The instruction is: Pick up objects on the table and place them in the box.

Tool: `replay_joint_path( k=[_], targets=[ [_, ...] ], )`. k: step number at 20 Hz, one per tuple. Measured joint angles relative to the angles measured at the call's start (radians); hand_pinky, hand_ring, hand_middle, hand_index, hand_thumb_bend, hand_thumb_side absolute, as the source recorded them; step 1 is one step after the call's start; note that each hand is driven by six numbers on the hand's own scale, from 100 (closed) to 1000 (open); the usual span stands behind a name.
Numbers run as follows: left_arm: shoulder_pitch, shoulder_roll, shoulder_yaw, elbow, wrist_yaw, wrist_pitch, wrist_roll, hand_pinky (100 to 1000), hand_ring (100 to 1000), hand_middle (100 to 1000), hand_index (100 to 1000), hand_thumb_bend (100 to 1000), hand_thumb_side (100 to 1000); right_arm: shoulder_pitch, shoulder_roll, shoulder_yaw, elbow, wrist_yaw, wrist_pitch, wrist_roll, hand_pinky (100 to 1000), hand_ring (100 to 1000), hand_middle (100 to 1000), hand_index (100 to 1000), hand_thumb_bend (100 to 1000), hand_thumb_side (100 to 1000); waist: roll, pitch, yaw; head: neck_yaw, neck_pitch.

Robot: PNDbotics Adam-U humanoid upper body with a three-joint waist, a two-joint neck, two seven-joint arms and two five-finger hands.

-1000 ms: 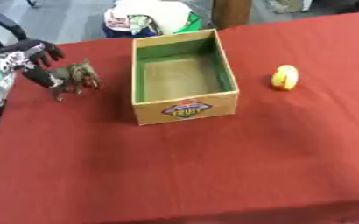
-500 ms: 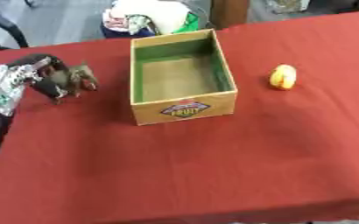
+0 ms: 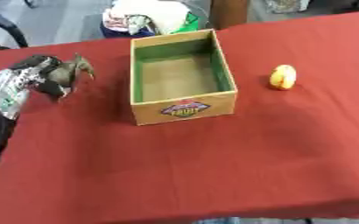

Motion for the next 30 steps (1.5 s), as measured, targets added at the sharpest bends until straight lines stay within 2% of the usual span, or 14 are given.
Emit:
replay_joint_path(
  k=[6, 11, 16, 22, 30],
  targets=[
    [-0.059, -0.015, -0.045, -0.098, 0.077, -0.017, 0.000, 463, 300, 297, 541, 100, 175, 0.000, 0.000, 0.002, 0.000, 0.000, -0.003, 0.006, 535, 587, 613, 704, 100, 100, -0.002, -0.005, 0.000, 0.002, 0.000],
    [-0.130, -0.101, -0.098, -0.147, 0.082, -0.034, -0.017, 472, 309, 304, 547, 100, 164, -0.009, 0.012, 0.023, 0.000, 0.000, -0.004, 0.026, 535, 586, 611, 703, 100, 100, -0.002, -0.008, -0.022, 0.017, 0.000],
    [-0.178, -0.207, -0.147, -0.166, 0.041, -0.065, -0.036, 482, 323, 317, 556, 100, 161, -0.027, 0.024, 0.048, 0.000, 0.000, -0.006, 0.053, 535, 586, 611, 703, 100, 100, -0.002, -0.008, -0.049, 0.030, 0.000],
    [-0.184, -0.290, -0.184, -0.146, -0.023, -0.109, -0.070, 494, 341, 335, 571, 100, 162, -0.037, 0.035, 0.062, 0.003, 0.000, -0.008, 0.072, 534, 586, 610, 702, 100, 100, 0.000, -0.005, -0.068, 0.040, -0.001],
    [-0.162, -0.297, -0.205, -0.101, -0.091, -0.153, -0.194, 520, 369, 363, 593, 100, 141, -0.037, 0.035, 0.062, 0.007, 0.000, -0.008, 0.074, 534, 585, 610, 701, 100, 100, 0.008, -0.003, -0.058, 0.034, -0.009]
  ],
)
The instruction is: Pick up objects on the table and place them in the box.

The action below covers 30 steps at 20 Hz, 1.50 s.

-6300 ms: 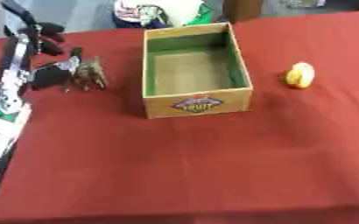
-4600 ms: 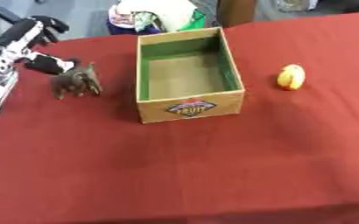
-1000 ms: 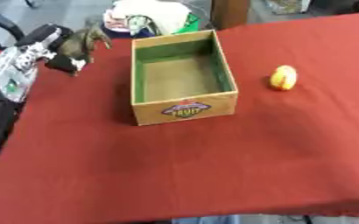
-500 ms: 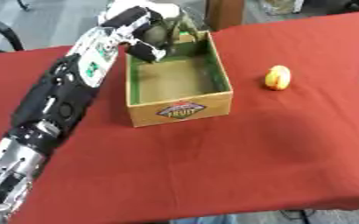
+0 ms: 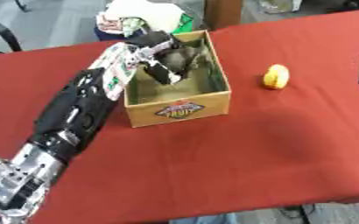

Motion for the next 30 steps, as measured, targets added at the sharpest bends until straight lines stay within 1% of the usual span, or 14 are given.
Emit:
replay_joint_path(
  k=[2, 3, 4, 6, 7, 8, 9, 10, 12, 15, 17, 18, 24, 30],
  targets=[
    [0.007, 0.004, 0.000, 0.005, -0.012, -0.002, -0.015, 566, 436, 433, 647, 100, 103, 0.000, 0.000, 0.000, 0.001, 0.000, 0.000, 0.000, 534, 585, 609, 701, 100, 100, 0.000, 0.000, 0.004, -0.004, -0.001],
    [0.010, 0.009, 0.000, 0.010, -0.018, -0.003, -0.023, 570, 444, 442, 652, 100, 100, 0.001, 0.000, 0.000, 0.002, 0.000, 0.000, 0.000, 534, 585, 609, 701, 100, 100, 0.000, 0.000, 0.005, -0.006, -0.001],
    [0.014, 0.012, 0.001, 0.014, -0.020, -0.004, -0.031, 619, 538, 530, 721, 146, 100, 0.001, 0.000, -0.001, 0.003, 0.000, 0.000, 0.000, 534, 585, 609, 701, 100, 100, 0.000, 0.000, 0.007, -0.007, -0.001],
    [0.021, 0.017, 0.004, 0.020, -0.018, -0.009, -0.043, 665, 617, 625, 784, 357, 112, 0.001, 0.000, -0.001, 0.004, 0.001, -0.001, -0.001, 535, 586, 610, 701, 100, 100, 0.000, 0.000, 0.009, -0.008, -0.001],
    [0.026, 0.017, 0.006, 0.021, -0.010, -0.011, -0.046, 677, 636, 641, 791, 401, 153, 0.001, 0.000, -0.002, 0.005, 0.001, -0.001, -0.002, 535, 586, 610, 701, 100, 100, 0.000, 0.000, 0.010, -0.009, -0.001],
    [0.030, 0.017, 0.008, 0.021, 0.002, -0.013, -0.046, 722, 702, 697, 811, 546, 294, 0.001, -0.001, -0.002, 0.005, 0.001, -0.002, -0.003, 536, 587, 611, 702, 100, 100, -0.001, 0.000, 0.011, -0.009, -0.001],
    [0.033, 0.017, 0.012, 0.018, 0.020, -0.016, -0.043, 725, 711, 705, 812, 562, 308, 0.001, -0.002, -0.003, 0.005, 0.001, -0.002, -0.003, 536, 587, 611, 703, 100, 100, -0.002, 0.000, 0.013, -0.012, -0.001],
    [0.035, 0.018, 0.016, 0.011, 0.045, -0.020, -0.036, 749, 749, 743, 820, 652, 399, 0.001, -0.003, -0.004, 0.005, 0.002, -0.002, -0.003, 537, 588, 612, 704, 100, 100, -0.004, 0.000, 0.015, -0.014, -0.001],
    [0.041, 0.027, 0.023, -0.010, 0.103, -0.025, -0.007, 769, 778, 771, 826, 703, 458, -0.003, -0.011, -0.007, 0.005, 0.003, -0.003, -0.004, 539, 589, 614, 706, 100, 100, -0.006, 0.000, 0.020, -0.017, -0.001],
    [0.057, 0.051, 0.031, -0.067, 0.198, -0.024, 0.049, 760, 762, 760, 823, 681, 468, -0.020, -0.029, -0.007, 0.005, 0.007, -0.006, -0.007, 541, 592, 617, 709, 100, 100, -0.006, 0.000, 0.028, -0.025, -0.001],
    [0.080, 0.071, 0.037, -0.124, 0.261, -0.010, 0.096, 731, 708, 712, 803, 589, 418, -0.036, -0.044, -0.007, 0.009, 0.011, -0.007, -0.007, 544, 595, 621, 712, 100, 100, -0.007, 0.000, 0.034, -0.030, -0.001],
    [0.099, 0.081, 0.043, -0.160, 0.297, 0.002, 0.128, 705, 665, 671, 784, 512, 375, -0.046, -0.054, -0.006, 0.014, 0.014, -0.009, -0.005, 547, 597, 624, 715, 100, 100, -0.008, 0.000, 0.039, -0.033, -0.001],
    [0.258, 0.153, 0.097, -0.410, 0.519, 0.103, 0.353, 667, 608, 609, 755, 428, 250, -0.115, -0.129, 0.032, 0.047, 0.040, -0.030, 0.024, 557, 609, 640, 731, 100, 100, -0.010, 0.000, 0.080, -0.054, -0.002],
    [0.411, 0.185, 0.152, -0.610, 0.644, 0.171, 0.503, 659, 596, 596, 745, 406, 213, -0.188, -0.153, 0.082, 0.118, 0.085, -0.057, 0.081, 569, 627, 663, 751, 100, 100, -0.010, 0.004, 0.113, -0.075, -0.009]
  ],
)
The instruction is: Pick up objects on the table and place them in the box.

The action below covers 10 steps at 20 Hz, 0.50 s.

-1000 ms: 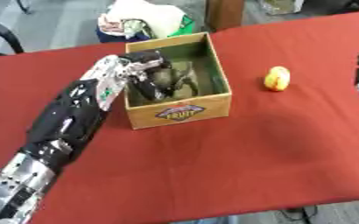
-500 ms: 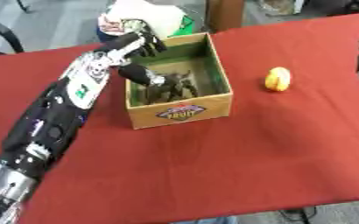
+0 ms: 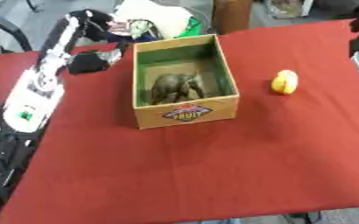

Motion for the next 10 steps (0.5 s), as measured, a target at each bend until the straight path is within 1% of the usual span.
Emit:
replay_joint_path(
  k=[5, 10],
  targets=[
    [0.066, -0.001, 0.028, -0.082, 0.035, 0.021, 0.054, 656, 592, 592, 743, 399, 204, -0.059, 0.004, 0.033, 0.103, 0.054, -0.024, 0.056, 579, 645, 683, 764, 100, 100, -0.003, 0.005, 0.020, -0.012, 0.000],
    [0.097, -0.011, 0.044, -0.114, 0.044, 0.030, 0.074, 656, 590, 590, 743, 397, 201, -0.103, 0.039, 0.041, 0.246, 0.126, -0.048, 0.089, 576, 646, 685, 764, 100, 100, -0.003, 0.006, 0.037, -0.022, 0.000]
  ],
)
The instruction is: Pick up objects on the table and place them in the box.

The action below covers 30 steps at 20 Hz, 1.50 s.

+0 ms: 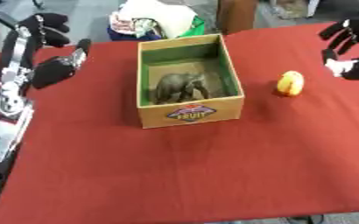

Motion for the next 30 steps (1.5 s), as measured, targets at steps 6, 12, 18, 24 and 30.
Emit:
replay_joint_path(
  k=[6, 12, 18, 24, 30],
  targets=[
    [0.016, -0.010, 0.005, -0.017, 0.008, 0.004, 0.003, 656, 588, 587, 743, 397, 203, -0.040, 0.059, -0.019, 0.182, 0.084, -0.021, -0.015, 578, 653, 687, 764, 100, 100, 0.005, 0.000, 0.009, -0.008, 0.000],
    [0.021, -0.022, 0.005, -0.017, 0.009, 0.002, 0.000, 655, 587, 587, 744, 397, 201, -0.061, 0.104, -0.033, 0.297, 0.166, -0.028, -0.040, 600, 687, 709, 772, 167, 140, 0.008, 0.000, 0.016, -0.013, 0.000],
    [0.024, -0.027, 0.005, -0.017, 0.009, 0.001, -0.006, 656, 587, 587, 745, 398, 201, -0.071, 0.127, -0.038, 0.342, 0.246, -0.004, -0.075, 649, 755, 766, 798, 287, 222, 0.008, 0.000, 0.022, -0.016, 0.000],
    [0.026, -0.034, 0.005, -0.017, 0.009, 0.000, -0.009, 656, 587, 586, 745, 398, 200, -0.077, 0.140, -0.038, 0.350, 0.273, 0.010, -0.090, 644, 748, 757, 800, 339, 266, 0.008, 0.000, 0.025, -0.016, 0.000],
    [0.030, -0.036, 0.004, -0.014, 0.013, -0.001, -0.010, 655, 586, 585, 746, 398, 200, -0.085, 0.151, -0.038, 0.351, 0.284, 0.015, -0.092, 640, 742, 754, 799, 333, 270, 0.008, 0.002, 0.026, -0.018, 0.000]
  ],
)
